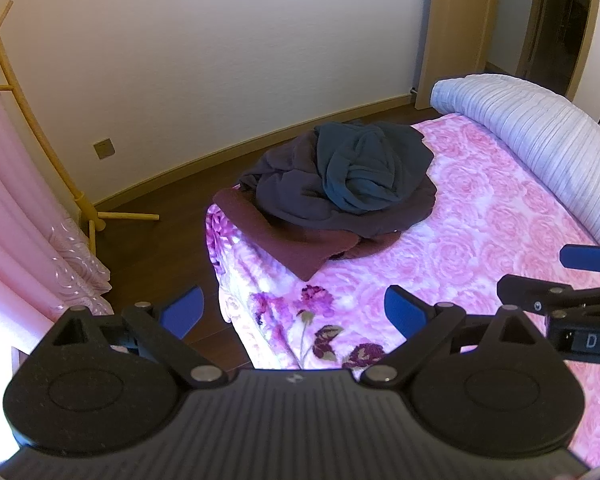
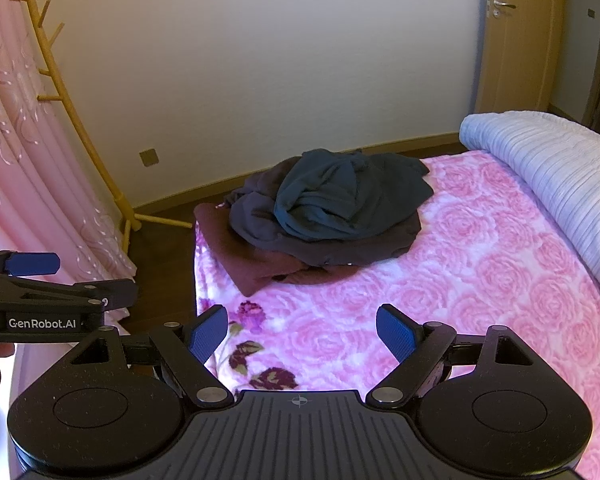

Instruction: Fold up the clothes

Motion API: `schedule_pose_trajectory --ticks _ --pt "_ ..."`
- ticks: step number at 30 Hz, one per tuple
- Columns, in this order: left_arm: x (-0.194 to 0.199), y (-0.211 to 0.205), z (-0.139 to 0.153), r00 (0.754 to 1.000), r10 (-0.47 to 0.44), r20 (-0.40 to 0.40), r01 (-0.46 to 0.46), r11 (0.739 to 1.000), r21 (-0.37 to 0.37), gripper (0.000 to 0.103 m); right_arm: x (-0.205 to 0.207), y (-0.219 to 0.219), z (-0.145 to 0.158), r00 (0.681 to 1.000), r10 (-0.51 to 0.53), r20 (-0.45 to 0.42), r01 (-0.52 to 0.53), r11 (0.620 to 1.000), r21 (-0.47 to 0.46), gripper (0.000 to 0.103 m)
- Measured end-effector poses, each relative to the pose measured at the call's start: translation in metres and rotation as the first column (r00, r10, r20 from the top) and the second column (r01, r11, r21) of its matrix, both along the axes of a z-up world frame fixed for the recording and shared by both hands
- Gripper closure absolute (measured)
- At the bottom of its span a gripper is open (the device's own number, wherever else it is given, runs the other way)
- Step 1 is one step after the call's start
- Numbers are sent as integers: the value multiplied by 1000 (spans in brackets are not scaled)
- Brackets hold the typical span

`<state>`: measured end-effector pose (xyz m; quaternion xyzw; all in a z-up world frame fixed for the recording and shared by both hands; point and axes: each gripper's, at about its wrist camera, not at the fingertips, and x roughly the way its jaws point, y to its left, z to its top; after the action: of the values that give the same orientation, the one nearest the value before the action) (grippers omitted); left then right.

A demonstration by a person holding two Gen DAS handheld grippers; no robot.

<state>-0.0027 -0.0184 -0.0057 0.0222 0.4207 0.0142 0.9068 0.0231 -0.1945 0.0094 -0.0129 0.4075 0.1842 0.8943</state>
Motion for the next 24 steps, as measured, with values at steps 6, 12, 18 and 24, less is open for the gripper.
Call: schedule_pose_trajectory --ticks 6,12,18,24 --pt "-11 -4 1 1000 10 3 -10 1000 4 7 -5 -6 0 1000 14 -1 -14 1000 10 19" --pt "-23 -5 1 999 35 4 -35 999 9 7 -12 -10 -1 999 32 -2 -32 999 18 19" --pt "-24 -4 -1 999 33 4 -33 999 -2 7 -12 -13 -3 999 39 -2 -39 999 26 19" --pt "7 7 -16 1000 -22 5 22 1000 -13 10 8 -14 -13 1000 17 -16 -17 1000 12 19"
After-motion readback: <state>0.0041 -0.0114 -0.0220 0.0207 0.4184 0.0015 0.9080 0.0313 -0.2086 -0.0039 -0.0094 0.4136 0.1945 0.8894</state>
